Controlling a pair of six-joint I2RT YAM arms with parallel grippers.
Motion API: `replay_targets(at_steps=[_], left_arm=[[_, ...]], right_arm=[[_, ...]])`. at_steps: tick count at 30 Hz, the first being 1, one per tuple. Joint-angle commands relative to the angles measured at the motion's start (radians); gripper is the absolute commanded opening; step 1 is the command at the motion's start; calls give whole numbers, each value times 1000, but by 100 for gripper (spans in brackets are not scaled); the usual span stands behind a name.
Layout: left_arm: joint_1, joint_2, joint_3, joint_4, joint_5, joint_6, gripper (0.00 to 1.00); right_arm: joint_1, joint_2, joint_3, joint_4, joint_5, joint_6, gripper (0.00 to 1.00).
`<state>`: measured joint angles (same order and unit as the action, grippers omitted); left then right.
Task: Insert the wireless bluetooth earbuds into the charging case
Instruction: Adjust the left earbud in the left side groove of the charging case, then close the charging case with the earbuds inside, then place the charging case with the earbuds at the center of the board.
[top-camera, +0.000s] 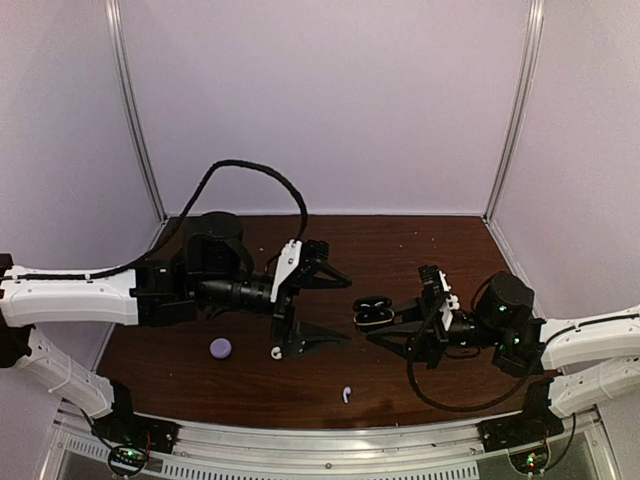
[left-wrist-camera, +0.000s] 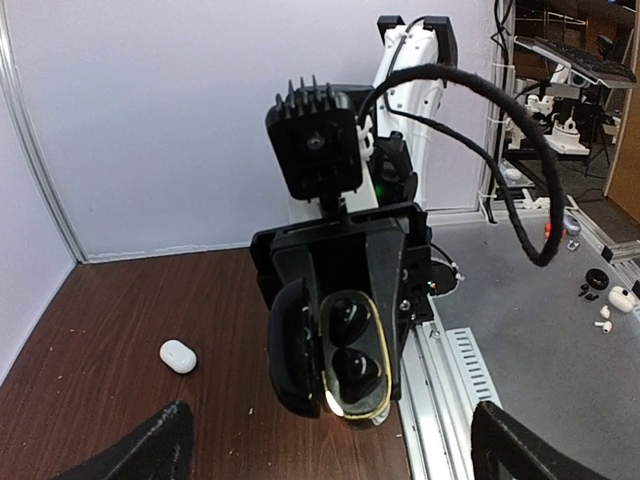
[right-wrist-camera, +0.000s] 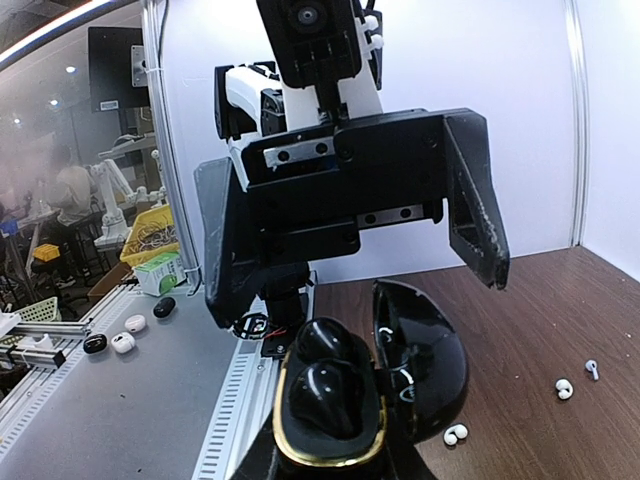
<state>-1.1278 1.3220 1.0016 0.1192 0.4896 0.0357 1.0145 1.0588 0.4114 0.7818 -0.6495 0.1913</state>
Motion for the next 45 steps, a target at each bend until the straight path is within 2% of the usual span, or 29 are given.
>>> replay_targets(at_steps=[1,11,17,25,27,36,40,45], left_arm=[[-13,32,-1,109,57,-11,98],[-47,69,25,97,46,43,98],[-84,67,48,37,39,111,96],[-83,47,36,35,-28,121,95],[-83,39,35,40,-61,104,97],[-34,20,28,75,-113,-3,98],[26,9,54,72,-189,-112,98],[125,15,137,41,-212,-270,98]], right_arm=[[-5,10,10,14,14,23,0],[-18,37,20,27,-3,43,0],[-44,46,8,50,-9,79,0],[-98,83,-2,93,-31,145,0],[-111,85,-6,103,-35,156,0],[-174,94,-16,101,-44,188,0],[-211,115,-8,67,-23,203,0],[-260,152,11,11,-2,203,0]])
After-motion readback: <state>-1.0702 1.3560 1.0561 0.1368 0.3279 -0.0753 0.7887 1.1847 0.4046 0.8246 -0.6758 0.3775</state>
